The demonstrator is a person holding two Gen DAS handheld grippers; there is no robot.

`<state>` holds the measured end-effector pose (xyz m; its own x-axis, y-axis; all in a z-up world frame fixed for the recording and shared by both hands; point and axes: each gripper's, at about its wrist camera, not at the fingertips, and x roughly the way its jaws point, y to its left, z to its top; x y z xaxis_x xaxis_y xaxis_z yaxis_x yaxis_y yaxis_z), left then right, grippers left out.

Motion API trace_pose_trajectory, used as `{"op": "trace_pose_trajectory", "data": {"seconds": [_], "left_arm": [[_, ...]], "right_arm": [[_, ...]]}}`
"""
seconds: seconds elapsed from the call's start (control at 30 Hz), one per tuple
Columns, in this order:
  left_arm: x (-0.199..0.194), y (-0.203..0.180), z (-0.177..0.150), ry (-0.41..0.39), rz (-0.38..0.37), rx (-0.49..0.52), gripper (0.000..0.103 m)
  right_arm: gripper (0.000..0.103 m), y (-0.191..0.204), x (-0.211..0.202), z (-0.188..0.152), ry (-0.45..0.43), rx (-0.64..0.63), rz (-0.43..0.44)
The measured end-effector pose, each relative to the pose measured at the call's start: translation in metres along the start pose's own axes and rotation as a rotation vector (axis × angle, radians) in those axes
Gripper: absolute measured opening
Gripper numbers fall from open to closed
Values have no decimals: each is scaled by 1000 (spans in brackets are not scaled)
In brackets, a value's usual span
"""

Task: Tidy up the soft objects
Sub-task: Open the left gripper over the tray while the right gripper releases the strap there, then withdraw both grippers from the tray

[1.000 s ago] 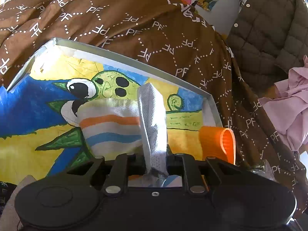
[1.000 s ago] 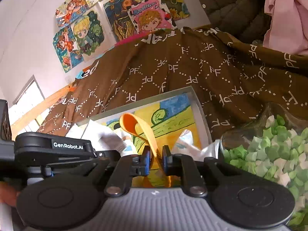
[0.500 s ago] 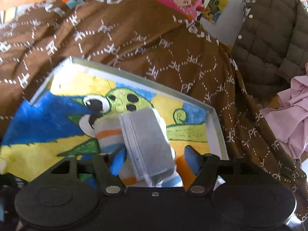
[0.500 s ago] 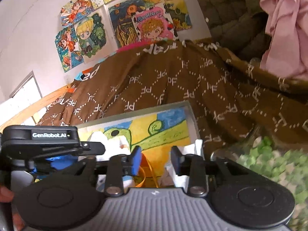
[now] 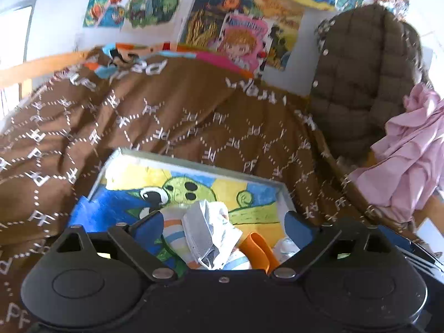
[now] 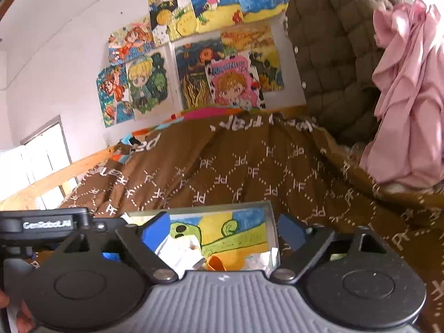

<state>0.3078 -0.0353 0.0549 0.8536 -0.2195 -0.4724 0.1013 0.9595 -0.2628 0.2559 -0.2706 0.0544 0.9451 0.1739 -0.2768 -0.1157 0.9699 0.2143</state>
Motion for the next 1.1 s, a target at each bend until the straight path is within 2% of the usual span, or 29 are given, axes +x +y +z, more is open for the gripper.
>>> {"op": "trace_pose_trajectory", "data": {"seconds": [0.13,0.27,0.6,0.7,0.9,1.1], "left_arm": [[-34,1,2,-44,-3,-19,97],[-68,0,-1,-84,1,15,100],[-148,8,-33,-195,44,108,102],[-171,13,-45,-242,66,107,102],[-201,19,-66,-269,110,120,102],[-217,27,-91,-243,150,131,102]], "right_arm": [[99,8,-25,6,-16,-45,-32],[103,19,-47,11,-34,-66,-32],[103,43,-102,10,-67,-85,-31],[103,50,-113,7,-69,-101,-27],[103,66,-135,-4,-79,-123,-11],[103,80,-161,-23,-103,-148,3]]}}
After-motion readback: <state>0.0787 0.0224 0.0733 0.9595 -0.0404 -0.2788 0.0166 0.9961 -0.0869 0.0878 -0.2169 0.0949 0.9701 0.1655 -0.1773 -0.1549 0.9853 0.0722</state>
